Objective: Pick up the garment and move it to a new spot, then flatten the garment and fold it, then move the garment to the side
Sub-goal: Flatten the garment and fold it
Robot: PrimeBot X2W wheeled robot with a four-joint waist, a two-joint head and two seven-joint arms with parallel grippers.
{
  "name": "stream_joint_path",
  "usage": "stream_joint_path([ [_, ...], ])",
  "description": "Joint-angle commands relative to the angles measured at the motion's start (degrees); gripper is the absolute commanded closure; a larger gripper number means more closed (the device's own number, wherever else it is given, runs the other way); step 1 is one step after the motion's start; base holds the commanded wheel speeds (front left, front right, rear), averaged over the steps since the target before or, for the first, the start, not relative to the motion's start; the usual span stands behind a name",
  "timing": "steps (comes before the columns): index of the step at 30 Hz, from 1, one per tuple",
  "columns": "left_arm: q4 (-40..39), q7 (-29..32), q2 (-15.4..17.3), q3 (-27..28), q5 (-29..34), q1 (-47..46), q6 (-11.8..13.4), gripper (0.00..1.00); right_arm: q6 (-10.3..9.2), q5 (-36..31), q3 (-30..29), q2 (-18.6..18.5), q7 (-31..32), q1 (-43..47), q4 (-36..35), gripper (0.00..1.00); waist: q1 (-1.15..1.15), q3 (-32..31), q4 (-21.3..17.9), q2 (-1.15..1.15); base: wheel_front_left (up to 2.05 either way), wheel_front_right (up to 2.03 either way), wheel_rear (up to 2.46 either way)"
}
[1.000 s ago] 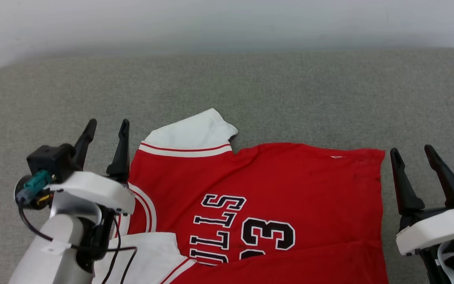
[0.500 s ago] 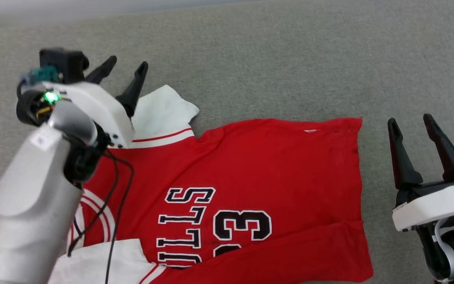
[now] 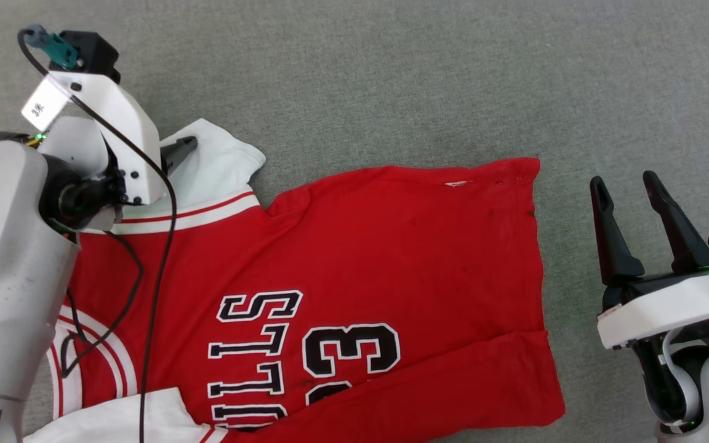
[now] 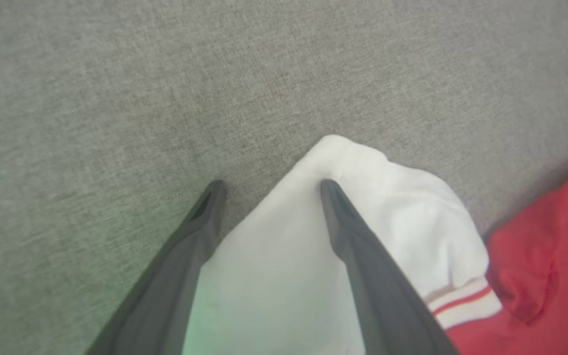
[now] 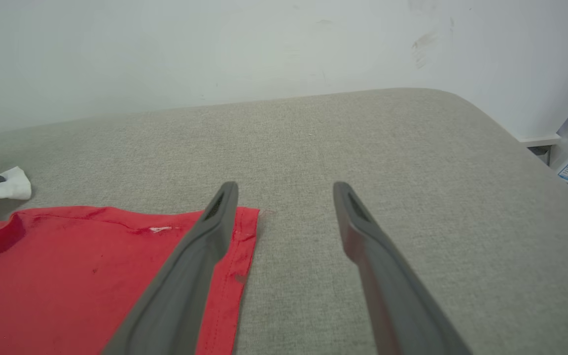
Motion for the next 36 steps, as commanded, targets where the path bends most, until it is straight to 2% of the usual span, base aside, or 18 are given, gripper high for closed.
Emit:
stream_joint_path([
  [1,0.15,1.27,0.17,-0.39,-0.25,-0.32,0.47,0.0,-0.02,0.46,0.15,0.4,-0.47,-0.91,0.49,0.0,-0.01,0.91,-0.59,0.0,0.0,0.0,0.0],
  [5,1.82,7.26,0.68,-2.68,-0.34,2.08,1.37,0.0,-0.02,1.17,0.7,0.63,-1.0,-1.75,1.68,0.0,-0.01,1.84,-1.48,0.0,0.0,0.0,0.0],
  [6,2.27,9.04,0.73,-3.11,-0.73,2.9,1.61,0.47,-0.03,1.3,0.68,0.66,-1.02,-1.96,2.03,0.0,-0.01,1.95,-1.69,0.0,0.0,0.0,0.0],
  [7,2.22,10.09,0.72,-3.33,-1.14,3.48,1.67,0.79,-0.02,1.41,0.71,0.7,-0.86,-2.08,2.31,0.0,-0.01,2.06,-1.87,0.0,0.0,0.0,0.0],
  [8,2.11,10.85,0.75,-3.56,-1.14,3.8,1.87,1.0,-0.02,1.56,0.74,0.72,-0.86,-2.21,2.47,0.0,-0.01,2.16,-1.98,0.0,0.0,0.0,0.0],
  [11,1.27,10.93,0.54,-3.4,-1.53,4.49,2.29,1.0,-0.02,2.18,0.72,0.58,-0.37,-2.36,3.39,0.0,-0.01,2.23,-2.14,0.0,0.0,0.0,0.0],
  [18,-1.47,4.87,1.1,-1.79,-0.69,3.38,2.17,1.0,-0.02,6.14,1.1,-1.67,2.81,-4.03,7.2,0.0,-0.01,0.77,-0.83,0.0,0.0,0.0,0.0],
  [26,-4.45,-0.12,1.05,-0.02,-1.27,2.2,1.41,1.0,-0.02,11.33,2.48,-7.1,14.65,-11.47,17.41,0.0,-0.01,-1.51,2.49,0.0,0.0,0.0,0.0],
  [36,-9.5,-3.33,-0.87,-0.79,-0.58,0.87,0.76,1.0,-0.02,14.87,13.98,-14.88,30.61,-22.23,24.16,0.0,-0.01,-0.77,7.28,0.0,0.0,0.0,0.0],
])
